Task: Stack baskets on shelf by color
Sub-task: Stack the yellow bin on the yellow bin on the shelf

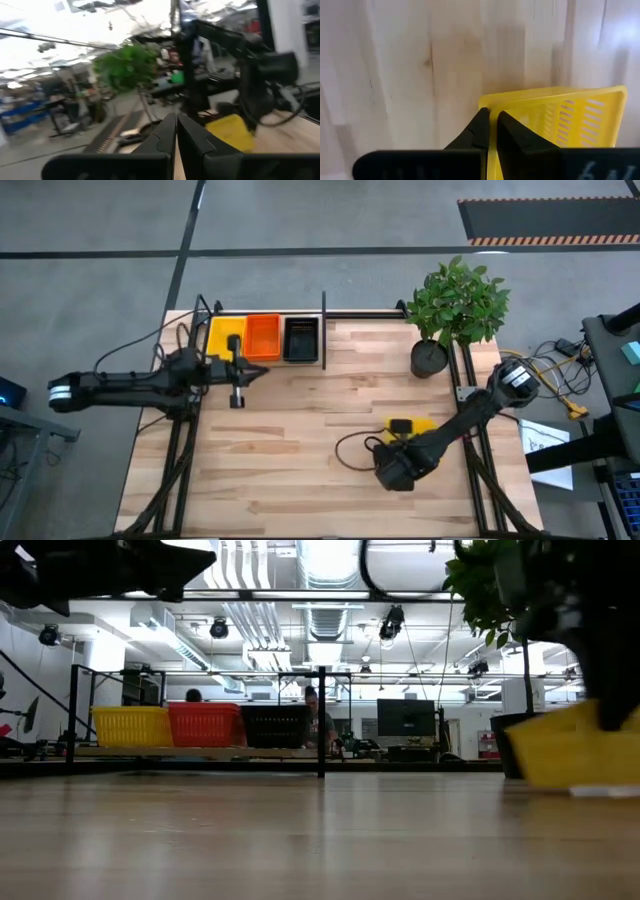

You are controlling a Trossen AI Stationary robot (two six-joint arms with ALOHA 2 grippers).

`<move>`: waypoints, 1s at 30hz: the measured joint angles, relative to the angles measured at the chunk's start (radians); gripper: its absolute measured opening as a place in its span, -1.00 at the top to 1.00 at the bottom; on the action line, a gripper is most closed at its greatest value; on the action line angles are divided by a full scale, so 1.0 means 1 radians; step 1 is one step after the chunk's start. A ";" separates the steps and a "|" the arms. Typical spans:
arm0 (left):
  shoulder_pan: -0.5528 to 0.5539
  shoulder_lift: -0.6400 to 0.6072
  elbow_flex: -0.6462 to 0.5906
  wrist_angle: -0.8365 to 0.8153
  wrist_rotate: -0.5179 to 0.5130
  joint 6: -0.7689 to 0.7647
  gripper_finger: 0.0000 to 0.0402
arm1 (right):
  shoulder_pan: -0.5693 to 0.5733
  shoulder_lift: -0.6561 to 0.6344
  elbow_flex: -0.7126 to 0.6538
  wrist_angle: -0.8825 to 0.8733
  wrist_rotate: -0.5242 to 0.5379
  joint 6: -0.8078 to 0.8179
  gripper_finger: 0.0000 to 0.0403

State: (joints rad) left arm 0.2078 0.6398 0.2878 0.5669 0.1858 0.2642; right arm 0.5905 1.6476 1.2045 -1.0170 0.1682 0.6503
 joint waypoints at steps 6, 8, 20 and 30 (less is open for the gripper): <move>-0.079 0.089 0.007 0.001 0.010 0.002 1.00 | -0.057 -0.011 0.035 0.092 0.050 -0.569 0.95; -0.113 0.117 0.008 0.001 0.010 0.003 1.00 | -0.079 -0.011 0.049 0.132 0.084 -0.729 0.95; -0.475 0.336 0.129 -0.086 -0.179 0.002 1.00 | -0.292 -0.011 0.076 0.339 -0.095 -1.326 0.96; -0.545 0.504 0.362 -0.506 -0.339 -0.180 0.74 | -0.401 -0.011 0.076 0.479 -0.247 -1.532 0.96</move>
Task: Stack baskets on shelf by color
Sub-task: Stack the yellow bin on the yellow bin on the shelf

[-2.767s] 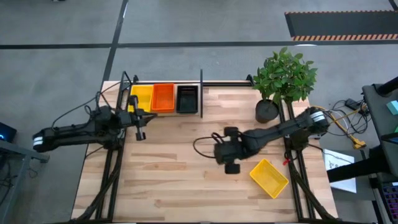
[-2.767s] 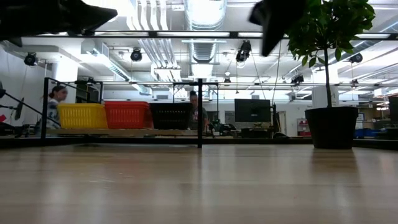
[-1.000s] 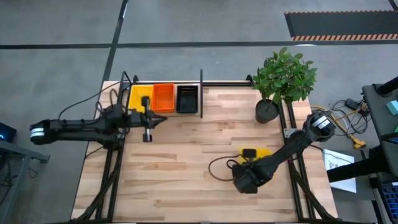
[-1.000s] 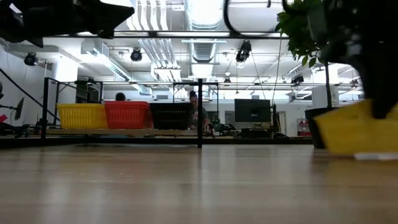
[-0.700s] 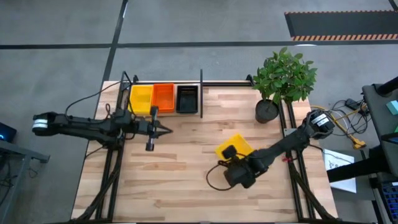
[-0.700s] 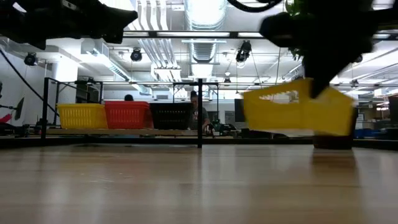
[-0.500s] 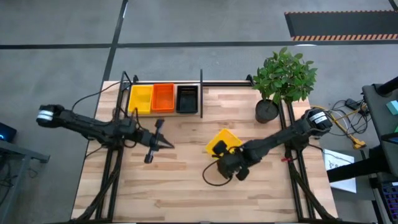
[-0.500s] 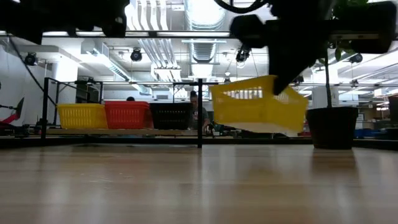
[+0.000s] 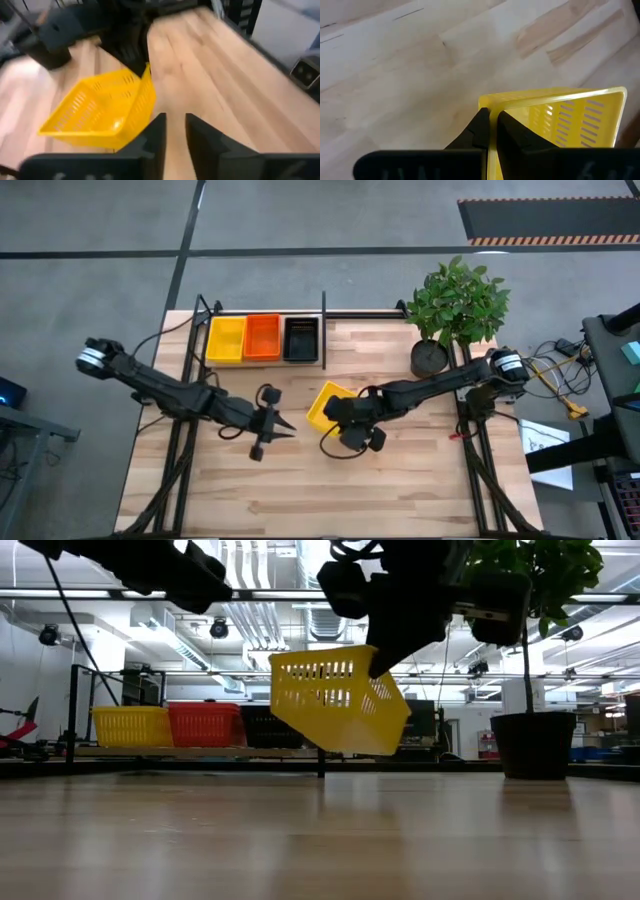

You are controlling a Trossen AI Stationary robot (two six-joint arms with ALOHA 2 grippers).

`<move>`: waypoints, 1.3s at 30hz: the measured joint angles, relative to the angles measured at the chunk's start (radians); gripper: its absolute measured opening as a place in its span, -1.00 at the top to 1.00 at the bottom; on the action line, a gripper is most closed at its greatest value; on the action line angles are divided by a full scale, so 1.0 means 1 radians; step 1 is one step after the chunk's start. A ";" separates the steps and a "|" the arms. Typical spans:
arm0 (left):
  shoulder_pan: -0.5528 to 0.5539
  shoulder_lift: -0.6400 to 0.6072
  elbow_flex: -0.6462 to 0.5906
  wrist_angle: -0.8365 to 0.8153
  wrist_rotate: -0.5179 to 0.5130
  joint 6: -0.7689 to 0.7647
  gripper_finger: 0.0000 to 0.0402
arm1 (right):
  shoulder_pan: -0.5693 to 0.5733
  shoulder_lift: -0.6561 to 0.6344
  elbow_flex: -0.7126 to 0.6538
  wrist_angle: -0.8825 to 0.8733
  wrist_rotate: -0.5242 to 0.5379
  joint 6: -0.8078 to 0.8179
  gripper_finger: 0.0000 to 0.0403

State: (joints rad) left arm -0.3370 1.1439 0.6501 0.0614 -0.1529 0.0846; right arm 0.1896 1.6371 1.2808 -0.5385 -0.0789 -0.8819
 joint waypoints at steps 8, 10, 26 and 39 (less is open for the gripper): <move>0.001 0.043 0.043 -0.026 -0.013 -0.002 0.24 | -0.007 0.001 -0.013 -0.006 -0.021 -0.009 0.96; 0.001 0.041 0.043 -0.016 -0.046 -0.010 0.19 | -0.007 0.001 -0.018 -0.006 -0.026 -0.011 0.96; 0.001 0.180 0.110 0.011 -0.133 0.030 0.17 | -0.025 0.001 -0.033 -0.012 -0.031 -0.068 0.96; 0.006 0.210 0.113 0.063 -0.133 0.052 0.17 | -0.027 0.001 -0.040 -0.029 -0.034 -0.089 0.96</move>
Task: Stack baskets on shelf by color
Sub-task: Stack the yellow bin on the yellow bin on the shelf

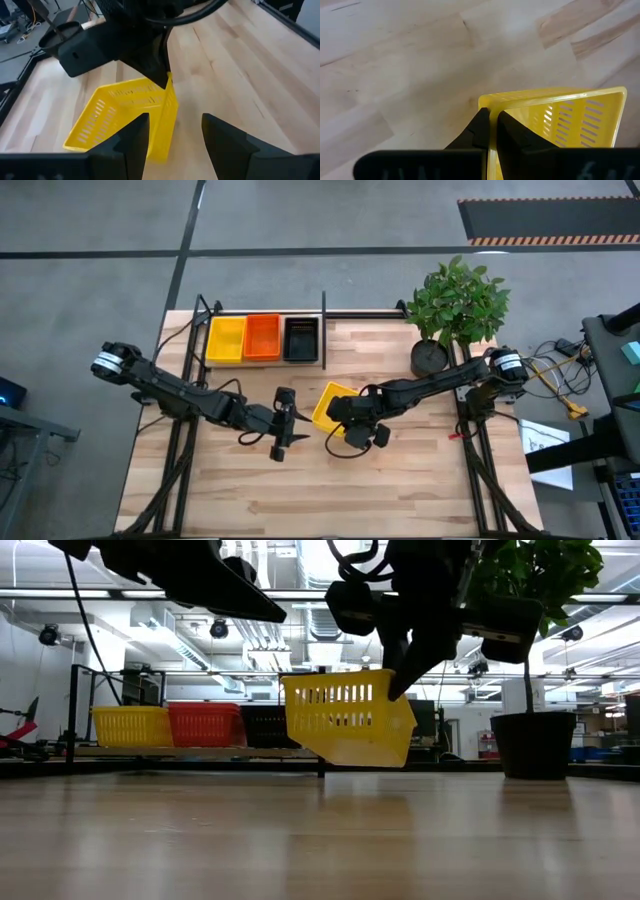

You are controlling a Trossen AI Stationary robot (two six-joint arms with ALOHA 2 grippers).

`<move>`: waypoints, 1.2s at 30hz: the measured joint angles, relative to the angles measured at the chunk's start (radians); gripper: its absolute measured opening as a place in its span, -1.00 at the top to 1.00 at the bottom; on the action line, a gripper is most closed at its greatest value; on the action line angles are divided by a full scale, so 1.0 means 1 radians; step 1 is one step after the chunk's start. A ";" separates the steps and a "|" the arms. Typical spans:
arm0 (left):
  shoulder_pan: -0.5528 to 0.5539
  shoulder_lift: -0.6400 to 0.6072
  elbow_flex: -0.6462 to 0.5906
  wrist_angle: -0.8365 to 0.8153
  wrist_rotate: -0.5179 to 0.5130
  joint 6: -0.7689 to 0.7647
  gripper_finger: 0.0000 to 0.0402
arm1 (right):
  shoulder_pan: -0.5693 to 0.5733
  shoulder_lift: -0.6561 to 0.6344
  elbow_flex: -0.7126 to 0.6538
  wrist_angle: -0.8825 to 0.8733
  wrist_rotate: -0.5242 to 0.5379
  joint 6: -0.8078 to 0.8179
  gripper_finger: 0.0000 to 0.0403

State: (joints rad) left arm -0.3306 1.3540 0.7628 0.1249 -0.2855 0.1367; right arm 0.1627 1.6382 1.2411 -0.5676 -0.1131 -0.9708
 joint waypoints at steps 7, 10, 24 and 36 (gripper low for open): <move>0.010 0.037 0.000 0.129 0.037 0.077 0.17 | 0.000 0.000 0.000 0.005 0.000 -0.034 0.96; 0.035 0.066 0.000 0.169 0.089 0.086 0.17 | 0.000 0.000 0.000 0.005 0.000 -0.035 0.96; 0.138 0.154 -0.003 0.264 0.288 0.062 0.17 | 0.000 0.000 0.000 -0.004 0.000 -0.025 0.96; 0.228 0.250 -0.003 0.322 0.410 0.019 0.17 | 0.000 0.000 0.000 0.001 0.000 -0.034 0.96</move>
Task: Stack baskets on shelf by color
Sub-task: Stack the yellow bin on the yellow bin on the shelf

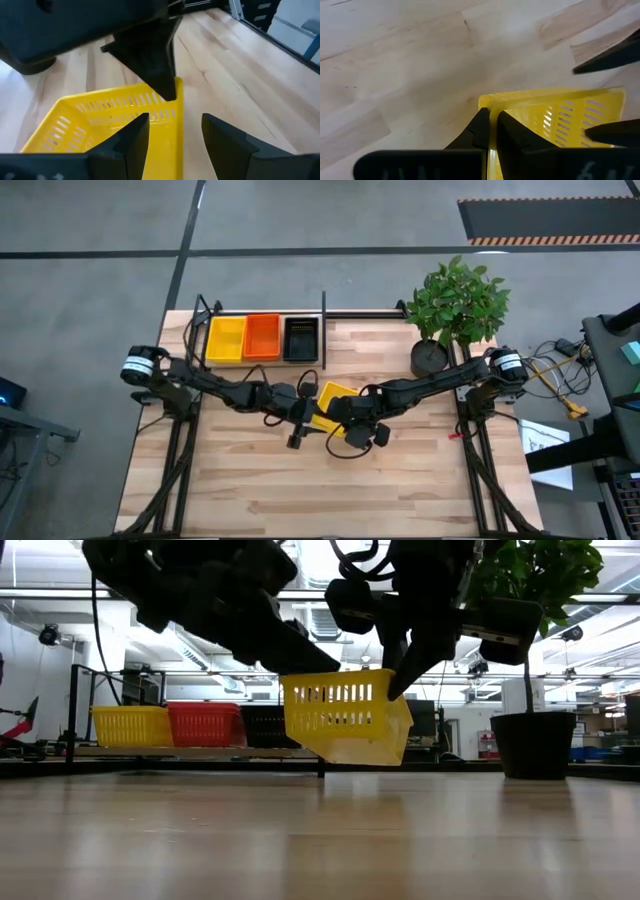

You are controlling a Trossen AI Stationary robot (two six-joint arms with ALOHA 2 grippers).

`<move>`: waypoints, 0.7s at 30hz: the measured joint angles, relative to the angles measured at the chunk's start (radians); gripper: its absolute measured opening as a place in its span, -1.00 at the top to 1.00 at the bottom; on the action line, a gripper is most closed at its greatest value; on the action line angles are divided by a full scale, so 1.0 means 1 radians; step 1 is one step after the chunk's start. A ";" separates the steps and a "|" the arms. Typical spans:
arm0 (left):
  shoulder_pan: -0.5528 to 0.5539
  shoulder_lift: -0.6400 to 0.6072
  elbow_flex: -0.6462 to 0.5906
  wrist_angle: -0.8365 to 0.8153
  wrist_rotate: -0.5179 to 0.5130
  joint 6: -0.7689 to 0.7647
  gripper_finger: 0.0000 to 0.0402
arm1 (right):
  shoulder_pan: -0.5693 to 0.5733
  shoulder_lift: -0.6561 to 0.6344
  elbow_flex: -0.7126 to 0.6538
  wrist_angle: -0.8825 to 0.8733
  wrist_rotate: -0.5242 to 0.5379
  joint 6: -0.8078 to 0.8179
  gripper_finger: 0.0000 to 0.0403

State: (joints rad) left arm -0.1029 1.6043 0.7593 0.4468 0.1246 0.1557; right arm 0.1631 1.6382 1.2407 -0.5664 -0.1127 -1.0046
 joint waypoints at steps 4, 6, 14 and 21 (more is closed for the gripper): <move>0.023 0.029 0.000 0.005 0.028 -0.043 0.17 | 0.000 0.000 0.000 0.011 0.000 0.000 0.96; 0.025 0.042 0.000 0.005 0.028 -0.045 0.20 | 0.000 0.000 0.000 0.021 0.000 -0.001 0.96; 0.023 0.038 0.000 -0.001 0.042 -0.040 0.83 | 0.000 0.000 0.009 0.033 0.007 -0.040 0.95; 0.023 0.031 0.000 -0.011 0.050 -0.037 0.98 | 0.000 0.000 0.008 0.075 0.010 -0.009 0.77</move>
State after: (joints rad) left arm -0.0795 1.6355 0.7593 0.4355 0.1751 0.1188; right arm 0.1631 1.6382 1.2491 -0.4915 -0.1024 -1.0134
